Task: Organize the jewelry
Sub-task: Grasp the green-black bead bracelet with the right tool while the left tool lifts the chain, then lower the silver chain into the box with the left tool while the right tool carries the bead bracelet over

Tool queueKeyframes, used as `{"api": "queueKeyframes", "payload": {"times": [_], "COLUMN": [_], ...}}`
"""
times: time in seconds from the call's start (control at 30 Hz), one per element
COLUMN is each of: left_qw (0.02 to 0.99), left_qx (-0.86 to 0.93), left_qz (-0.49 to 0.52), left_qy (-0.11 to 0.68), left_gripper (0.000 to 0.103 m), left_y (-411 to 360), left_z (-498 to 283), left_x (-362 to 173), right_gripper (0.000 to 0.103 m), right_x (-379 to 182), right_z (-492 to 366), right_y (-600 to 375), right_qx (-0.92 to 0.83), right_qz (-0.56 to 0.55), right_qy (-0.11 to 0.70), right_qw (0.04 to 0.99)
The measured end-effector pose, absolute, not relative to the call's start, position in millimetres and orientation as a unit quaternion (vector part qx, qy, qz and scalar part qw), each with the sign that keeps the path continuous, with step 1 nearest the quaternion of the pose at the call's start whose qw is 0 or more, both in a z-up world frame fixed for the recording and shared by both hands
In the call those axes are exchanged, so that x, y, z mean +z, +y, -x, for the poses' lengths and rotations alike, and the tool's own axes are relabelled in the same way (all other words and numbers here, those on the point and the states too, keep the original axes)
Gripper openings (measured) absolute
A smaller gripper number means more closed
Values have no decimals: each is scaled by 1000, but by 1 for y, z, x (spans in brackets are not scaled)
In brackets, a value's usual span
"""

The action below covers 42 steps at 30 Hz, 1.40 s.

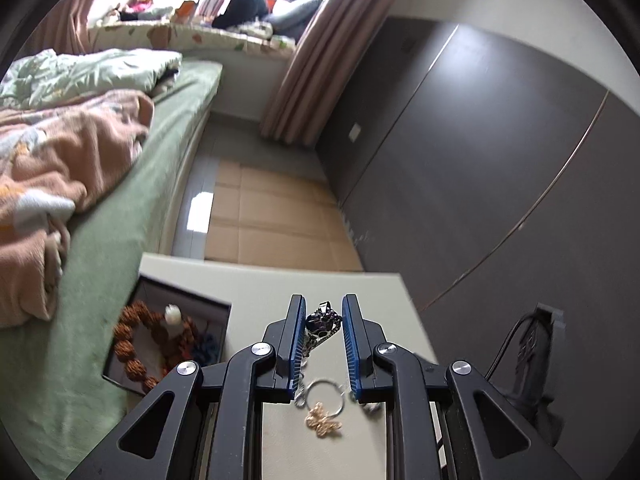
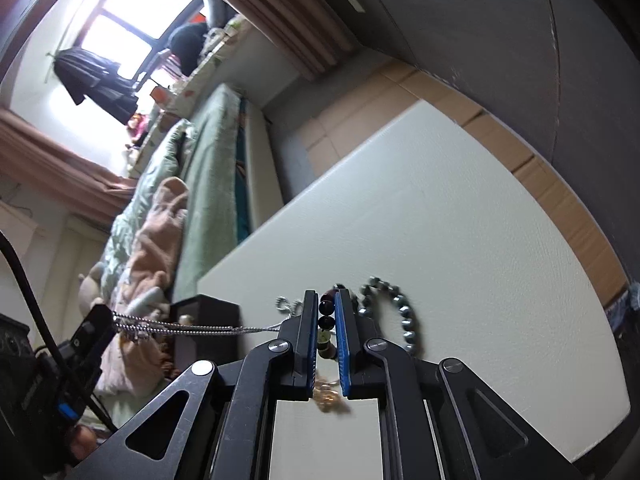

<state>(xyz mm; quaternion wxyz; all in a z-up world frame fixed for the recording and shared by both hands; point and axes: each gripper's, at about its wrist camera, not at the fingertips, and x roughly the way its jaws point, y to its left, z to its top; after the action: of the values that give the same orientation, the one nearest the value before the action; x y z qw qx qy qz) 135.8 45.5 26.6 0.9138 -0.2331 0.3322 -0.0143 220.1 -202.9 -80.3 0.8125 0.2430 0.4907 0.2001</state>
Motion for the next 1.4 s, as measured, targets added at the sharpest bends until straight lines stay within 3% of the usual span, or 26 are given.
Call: {"api": "queueKeyframes", "payload": {"times": [0.47, 0.87, 1.1, 1.4], "left_qw": [947, 968, 968, 952], "left_qx": [-21, 11, 31, 39], "left_qz": [239, 172, 167, 197], "left_qy": [215, 182, 186, 233], "left_gripper": [19, 19, 19, 20], "left_y": [71, 78, 87, 100], "left_z": [-98, -95, -98, -117], "left_x": [121, 187, 184, 128], "right_gripper": [10, 10, 10, 10], "right_x": [-50, -47, -31, -30], "right_z": [-211, -213, -204, -200], "right_y": [-174, -153, -141, -129], "right_qx": [249, 283, 337, 347], "right_qz": [-230, -214, -222, -221], "right_qy": [444, 443, 409, 406], "right_qw": [829, 823, 818, 816]}}
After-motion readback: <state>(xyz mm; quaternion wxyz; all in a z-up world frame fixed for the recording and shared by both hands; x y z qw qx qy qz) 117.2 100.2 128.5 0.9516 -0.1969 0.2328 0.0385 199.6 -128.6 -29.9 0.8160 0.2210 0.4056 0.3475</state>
